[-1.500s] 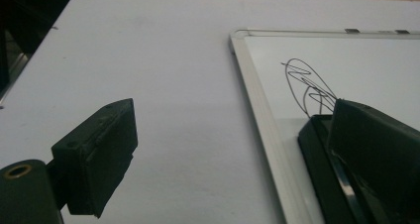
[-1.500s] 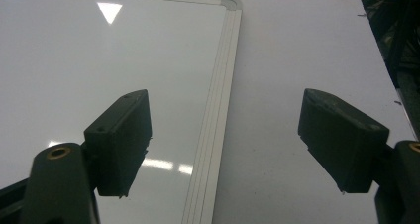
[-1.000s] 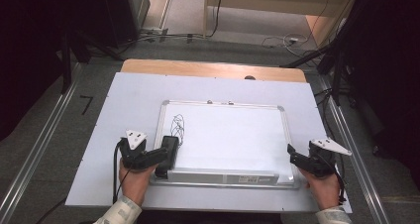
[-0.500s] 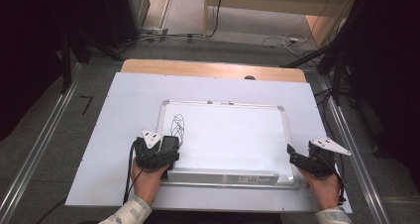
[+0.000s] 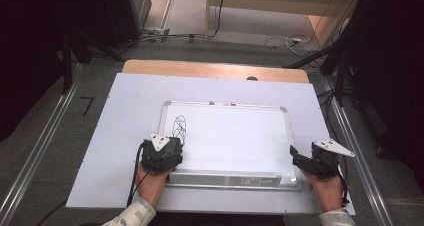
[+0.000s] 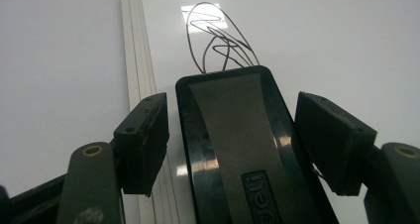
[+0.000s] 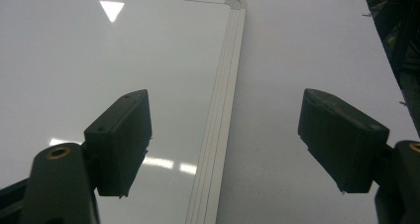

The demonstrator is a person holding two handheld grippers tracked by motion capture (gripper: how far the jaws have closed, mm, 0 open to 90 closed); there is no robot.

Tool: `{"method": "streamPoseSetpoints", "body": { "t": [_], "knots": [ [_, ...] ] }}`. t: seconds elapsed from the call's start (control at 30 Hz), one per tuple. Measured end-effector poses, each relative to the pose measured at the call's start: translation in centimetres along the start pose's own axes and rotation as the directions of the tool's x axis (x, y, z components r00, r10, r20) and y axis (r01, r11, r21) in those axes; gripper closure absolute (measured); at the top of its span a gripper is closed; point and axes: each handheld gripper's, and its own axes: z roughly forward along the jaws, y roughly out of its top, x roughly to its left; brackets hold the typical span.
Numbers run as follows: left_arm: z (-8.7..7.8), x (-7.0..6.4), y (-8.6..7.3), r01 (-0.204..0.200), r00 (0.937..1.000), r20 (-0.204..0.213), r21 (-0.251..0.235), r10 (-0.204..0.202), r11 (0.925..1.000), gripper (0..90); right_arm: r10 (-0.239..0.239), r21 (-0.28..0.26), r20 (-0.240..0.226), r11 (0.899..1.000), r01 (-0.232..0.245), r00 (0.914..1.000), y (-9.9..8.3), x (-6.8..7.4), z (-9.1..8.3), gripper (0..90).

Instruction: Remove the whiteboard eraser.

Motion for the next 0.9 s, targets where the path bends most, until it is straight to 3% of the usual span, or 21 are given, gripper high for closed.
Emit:
{"method": "streamPoseSetpoints", "body": {
  "t": [0.33,0.5,0.8,0.9],
  "knots": [
    [0.4,0.11,0.07,0.012,0.999,0.043,0.055,-0.014,0.9984,34.5,0.0,0.003,0.002,1.0,0.0,1.0,0.0,0.04,0.03,19.5],
    [0.42,0.07,0.07,0.027,0.998,0.055,0.055,-0.03,0.9981,37.3,0.0,0.004,0.001,1.0,0.0,1.0,-0.01,0.07,0.03,19.5],
    [0.27,-0.12,0.18,-0.003,0.999,0.044,0.038,0.001,0.9993,40.2,0.003,0.001,-0.001,1.0,-0.003,1.0,-0.02,-0.02,0.02,19.5],
    [0.28,0.05,0.28,0.008,0.9984,0.055,0.039,-0.01,0.9992,40.3,0.004,0.002,0.0,1.0,-0.004,1.0,-0.02,-0.02,-0.01,19.5]
  ]
}}
